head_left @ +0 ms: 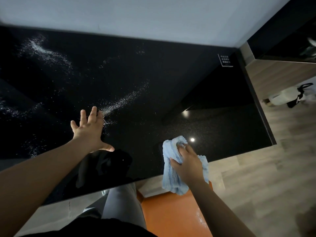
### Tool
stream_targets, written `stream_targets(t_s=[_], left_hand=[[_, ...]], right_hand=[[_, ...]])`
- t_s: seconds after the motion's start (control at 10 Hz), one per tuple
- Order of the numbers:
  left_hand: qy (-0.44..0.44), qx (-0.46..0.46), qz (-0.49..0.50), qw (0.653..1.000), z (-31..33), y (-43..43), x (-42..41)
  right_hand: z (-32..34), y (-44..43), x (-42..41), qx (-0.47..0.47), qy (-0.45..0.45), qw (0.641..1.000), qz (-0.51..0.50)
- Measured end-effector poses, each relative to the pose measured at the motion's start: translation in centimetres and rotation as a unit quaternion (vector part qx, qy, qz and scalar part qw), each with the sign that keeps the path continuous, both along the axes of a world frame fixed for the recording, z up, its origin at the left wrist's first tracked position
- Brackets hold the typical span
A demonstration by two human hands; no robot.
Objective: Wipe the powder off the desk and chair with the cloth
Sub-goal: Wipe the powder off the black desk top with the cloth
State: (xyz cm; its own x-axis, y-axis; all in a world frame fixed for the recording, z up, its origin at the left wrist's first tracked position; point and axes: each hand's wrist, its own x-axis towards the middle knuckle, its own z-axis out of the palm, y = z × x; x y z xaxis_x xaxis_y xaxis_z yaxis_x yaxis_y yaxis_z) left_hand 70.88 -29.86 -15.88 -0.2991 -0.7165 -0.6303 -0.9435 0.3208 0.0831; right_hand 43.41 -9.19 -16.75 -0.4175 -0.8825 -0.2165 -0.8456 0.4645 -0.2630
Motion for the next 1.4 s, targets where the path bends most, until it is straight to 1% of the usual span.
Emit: stream_targets(t_s=[0.2,0.6,0.8,0.9,1.1,1.3,1.4], left_hand=[[-0.002,-0.002,-0.001,1.000,0.3,0.1,-0.1],[-0.009,-0.008,-0.006,1.000,0.6,0.2,-0.2],[-0.015,-0.022,-0.013,1.000,0.4,0.1,-0.3],[-0.018,-0.022,-0.014,0.999,0.3,-0.1,-0.3],[-0.009,-0.035,-0.031,0.999,0.9,-0.5,-0.1],[0.080,-0.072,0.020,0.994,2.1,-2.7,-0.2],[0.098,-0.087,0.023,0.991,2.3,-4.4,-0.6]], right_hand=[[0.3,1.9,0.2,0.022,0.002,1.000,0.001],[1.4,5.1,1.0,0.083,-0.002,0.995,-0.056],[2.1,6.7,0.8,0.106,0.015,0.992,-0.068],[3.1,5.9,0.7,0.071,0.004,0.994,-0.083],[6.1,0.6,-0.1,-0.028,-0.015,0.995,-0.095],[8.2,-8.5,-0.9,-0.093,-0.026,0.994,-0.053],[8.8,-13.7,-1.4,-0.106,-0.024,0.994,-0.025]])
